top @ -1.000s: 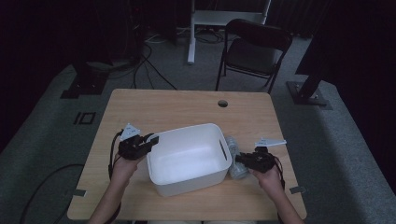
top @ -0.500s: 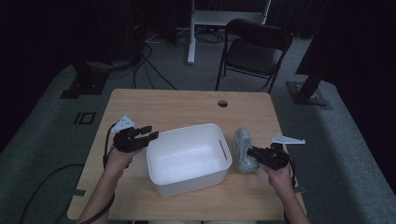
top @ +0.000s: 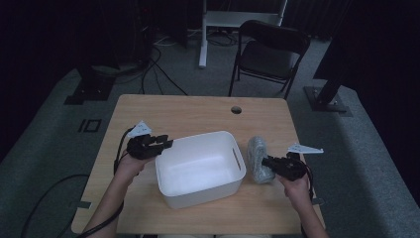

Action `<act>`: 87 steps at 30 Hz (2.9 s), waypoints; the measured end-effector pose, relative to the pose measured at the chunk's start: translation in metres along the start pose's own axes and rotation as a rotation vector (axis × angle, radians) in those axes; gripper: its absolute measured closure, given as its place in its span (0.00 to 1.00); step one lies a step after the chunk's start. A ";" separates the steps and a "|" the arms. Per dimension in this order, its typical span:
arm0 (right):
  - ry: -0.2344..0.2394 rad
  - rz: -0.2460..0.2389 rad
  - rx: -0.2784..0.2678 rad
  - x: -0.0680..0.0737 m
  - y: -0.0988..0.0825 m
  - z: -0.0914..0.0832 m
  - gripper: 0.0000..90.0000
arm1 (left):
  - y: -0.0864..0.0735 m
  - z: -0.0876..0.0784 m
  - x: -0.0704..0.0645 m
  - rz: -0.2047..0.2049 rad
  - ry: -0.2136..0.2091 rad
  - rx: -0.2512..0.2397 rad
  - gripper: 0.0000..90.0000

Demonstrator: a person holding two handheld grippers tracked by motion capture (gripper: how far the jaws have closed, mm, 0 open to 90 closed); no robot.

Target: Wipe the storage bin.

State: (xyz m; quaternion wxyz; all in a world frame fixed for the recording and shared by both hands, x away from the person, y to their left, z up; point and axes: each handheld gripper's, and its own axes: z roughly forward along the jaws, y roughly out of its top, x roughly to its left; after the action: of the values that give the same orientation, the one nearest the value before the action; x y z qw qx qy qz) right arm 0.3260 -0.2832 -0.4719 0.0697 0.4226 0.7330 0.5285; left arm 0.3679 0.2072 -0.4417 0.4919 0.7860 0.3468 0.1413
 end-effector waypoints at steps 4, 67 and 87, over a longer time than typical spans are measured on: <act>0.000 0.001 0.000 0.000 0.000 0.000 0.85 | 0.002 0.001 -0.003 0.015 0.005 0.018 0.81; -0.005 -0.011 -0.077 0.010 0.013 -0.011 0.85 | -0.015 0.000 -0.033 -0.068 0.104 -0.031 0.96; -0.113 -0.056 -0.068 0.024 0.013 -0.002 0.85 | -0.020 0.001 -0.032 -0.073 0.093 -0.066 0.96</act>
State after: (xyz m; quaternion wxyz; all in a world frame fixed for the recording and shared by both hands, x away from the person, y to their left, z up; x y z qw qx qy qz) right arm 0.3172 -0.2669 -0.4522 0.1401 0.4284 0.7212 0.5260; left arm 0.3373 0.1901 -0.4562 0.5057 0.7489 0.3926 0.1709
